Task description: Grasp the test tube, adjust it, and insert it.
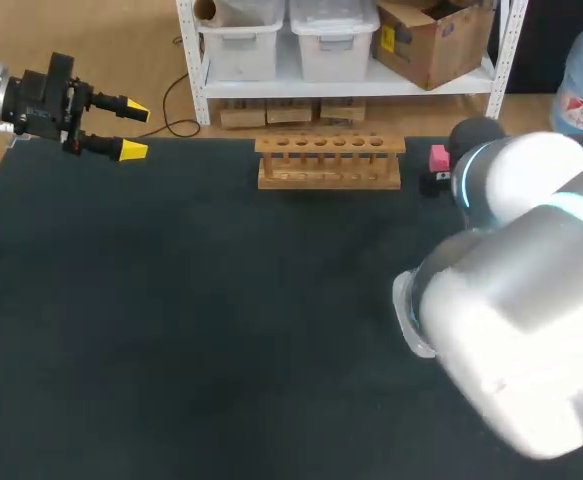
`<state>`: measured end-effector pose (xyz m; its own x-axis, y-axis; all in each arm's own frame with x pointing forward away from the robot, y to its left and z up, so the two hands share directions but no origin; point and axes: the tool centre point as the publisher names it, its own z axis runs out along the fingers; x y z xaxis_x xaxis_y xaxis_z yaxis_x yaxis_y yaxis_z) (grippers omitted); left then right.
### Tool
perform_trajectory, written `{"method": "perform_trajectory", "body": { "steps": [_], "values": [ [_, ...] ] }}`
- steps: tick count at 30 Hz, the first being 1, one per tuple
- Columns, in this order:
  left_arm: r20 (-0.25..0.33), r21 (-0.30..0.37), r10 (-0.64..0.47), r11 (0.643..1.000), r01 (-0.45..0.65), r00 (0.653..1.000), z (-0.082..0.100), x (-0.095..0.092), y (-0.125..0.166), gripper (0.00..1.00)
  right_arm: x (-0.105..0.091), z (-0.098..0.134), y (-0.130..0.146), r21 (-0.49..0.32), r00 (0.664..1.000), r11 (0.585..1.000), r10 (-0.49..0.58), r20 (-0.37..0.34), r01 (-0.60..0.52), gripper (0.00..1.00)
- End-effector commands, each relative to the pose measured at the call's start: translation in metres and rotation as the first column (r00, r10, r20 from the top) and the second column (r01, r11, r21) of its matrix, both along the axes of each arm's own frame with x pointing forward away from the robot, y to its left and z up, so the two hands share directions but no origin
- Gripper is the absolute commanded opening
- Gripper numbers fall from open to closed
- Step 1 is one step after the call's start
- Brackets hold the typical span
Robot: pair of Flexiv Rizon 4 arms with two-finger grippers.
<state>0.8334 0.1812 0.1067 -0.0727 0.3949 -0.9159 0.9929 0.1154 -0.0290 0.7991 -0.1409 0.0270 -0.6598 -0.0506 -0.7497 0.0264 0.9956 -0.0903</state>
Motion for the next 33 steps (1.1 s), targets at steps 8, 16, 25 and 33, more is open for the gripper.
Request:
{"method": "perform_trajectory", "body": {
  "steps": [8, 16, 25, 33],
  "values": [
    [0.005, 0.0, 0.008, 1.0, -0.008, 1.0, 0.0, -0.004, -0.001, 1.0, 0.013, -0.007, -0.006, -0.052, 0.996, 0.995, -0.082, 0.021, 0.083, 1.0],
    [0.005, 0.0, 0.008, 1.0, -0.008, 1.0, 0.0, -0.004, -0.001, 1.0, 0.012, -0.012, -0.011, 0.031, 1.0, 1.0, 0.002, 0.006, -0.002, 1.0],
    [0.005, 0.0, 0.008, 1.0, -0.008, 1.0, 0.0, -0.004, -0.001, 1.0, 0.006, -0.014, -0.019, 0.106, 0.994, 0.989, 0.108, -0.007, -0.107, 1.0],
    [0.005, 0.0, 0.008, 1.0, -0.008, 1.0, 0.0, -0.004, -0.001, 1.0, 0.004, -0.015, -0.019, 0.137, 0.985, 0.976, 0.17, -0.008, -0.167, 1.0]
  ]
}}
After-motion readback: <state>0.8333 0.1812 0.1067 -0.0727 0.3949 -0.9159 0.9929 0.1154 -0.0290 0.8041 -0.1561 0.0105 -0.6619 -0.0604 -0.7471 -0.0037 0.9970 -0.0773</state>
